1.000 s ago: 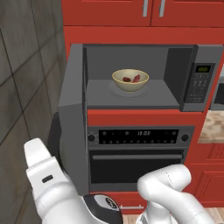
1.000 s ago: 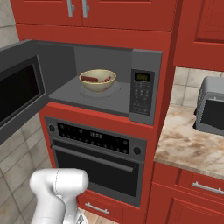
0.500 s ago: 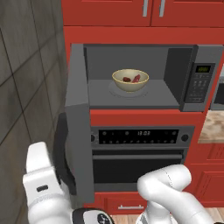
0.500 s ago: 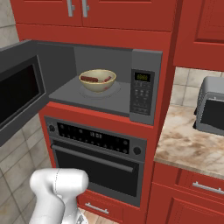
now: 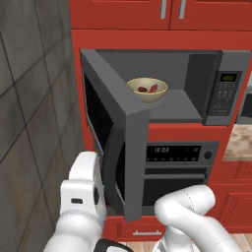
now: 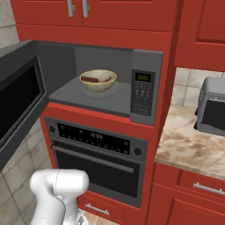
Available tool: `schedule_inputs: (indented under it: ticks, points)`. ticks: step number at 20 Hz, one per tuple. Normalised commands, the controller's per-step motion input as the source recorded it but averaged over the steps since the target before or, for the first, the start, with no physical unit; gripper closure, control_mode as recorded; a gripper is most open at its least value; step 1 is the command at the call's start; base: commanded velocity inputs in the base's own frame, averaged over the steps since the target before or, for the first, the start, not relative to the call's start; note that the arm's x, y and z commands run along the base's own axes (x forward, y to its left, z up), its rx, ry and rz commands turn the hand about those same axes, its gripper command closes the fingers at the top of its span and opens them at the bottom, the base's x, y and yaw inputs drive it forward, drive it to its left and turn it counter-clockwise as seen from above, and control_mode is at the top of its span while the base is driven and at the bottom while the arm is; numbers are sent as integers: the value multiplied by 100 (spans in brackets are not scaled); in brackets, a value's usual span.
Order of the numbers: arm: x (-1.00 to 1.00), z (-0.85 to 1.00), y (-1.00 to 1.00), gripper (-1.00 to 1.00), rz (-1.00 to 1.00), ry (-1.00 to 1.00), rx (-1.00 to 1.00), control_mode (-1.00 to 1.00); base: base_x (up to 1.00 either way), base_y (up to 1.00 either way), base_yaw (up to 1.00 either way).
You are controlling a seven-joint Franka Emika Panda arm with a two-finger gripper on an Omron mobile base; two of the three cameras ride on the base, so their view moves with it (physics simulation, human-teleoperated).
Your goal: Place the bowl containing the hot dog and steak in the microwave. Close the microwave door and press the start button to microwave the meal.
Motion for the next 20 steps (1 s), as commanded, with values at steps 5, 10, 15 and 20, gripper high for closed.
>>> schedule_inputs:
  ticks: [5, 10, 15, 20]
  points:
    - [16, 18, -100, -100, -30, 9, 5, -100, 0, 0, 0]
    - [25, 17, -100, -100, -22, 11, 7, -100, 0, 0, 0]
    - [21, 16, -100, -100, -19, 9, 9, -100, 0, 0, 0]
    - [32, 5, -100, -100, -18, 10, 9, -100, 0, 0, 0]
